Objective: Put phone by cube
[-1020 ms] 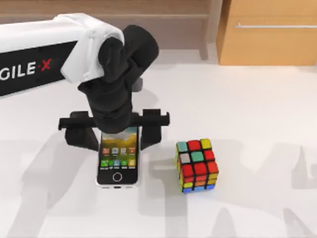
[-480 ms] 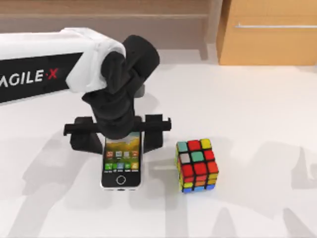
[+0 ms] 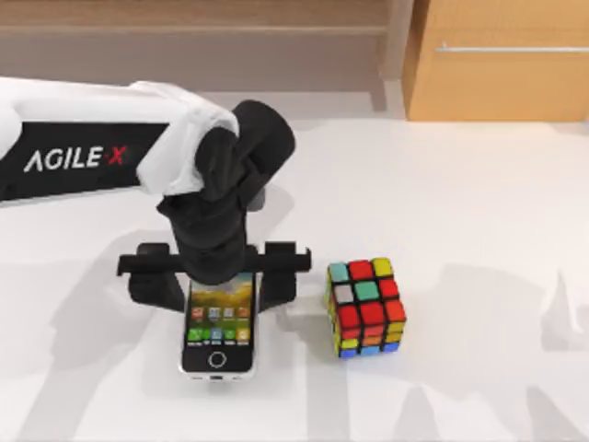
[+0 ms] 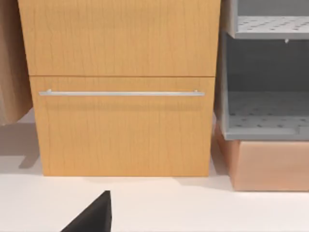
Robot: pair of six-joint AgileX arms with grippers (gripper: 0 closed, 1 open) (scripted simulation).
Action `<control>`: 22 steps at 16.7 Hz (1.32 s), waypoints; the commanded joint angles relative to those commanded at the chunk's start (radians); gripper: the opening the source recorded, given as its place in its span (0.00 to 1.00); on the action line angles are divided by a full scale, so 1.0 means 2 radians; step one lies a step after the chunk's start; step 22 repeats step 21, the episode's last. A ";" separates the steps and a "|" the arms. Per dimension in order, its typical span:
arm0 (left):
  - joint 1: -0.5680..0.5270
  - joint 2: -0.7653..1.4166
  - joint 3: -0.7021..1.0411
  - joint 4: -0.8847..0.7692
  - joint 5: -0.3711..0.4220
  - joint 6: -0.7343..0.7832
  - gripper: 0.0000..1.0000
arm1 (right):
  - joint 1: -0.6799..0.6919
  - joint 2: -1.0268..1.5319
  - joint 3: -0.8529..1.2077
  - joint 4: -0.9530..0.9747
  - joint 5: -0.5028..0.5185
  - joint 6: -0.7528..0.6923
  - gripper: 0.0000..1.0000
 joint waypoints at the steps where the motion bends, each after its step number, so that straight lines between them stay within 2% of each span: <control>1: 0.000 0.000 0.000 0.000 0.000 0.000 0.00 | 0.000 0.000 0.000 0.000 0.000 0.000 1.00; 2: 0.000 0.000 0.000 0.000 0.000 0.000 0.00 | 0.000 0.000 0.000 0.000 0.000 0.000 1.00; 15: 0.000 0.000 0.000 0.000 0.000 0.000 0.98 | 0.000 0.000 0.000 0.000 0.000 0.000 1.00; 22: 0.000 0.000 0.000 0.000 0.000 0.000 1.00 | 0.000 0.000 0.000 0.000 0.000 0.000 1.00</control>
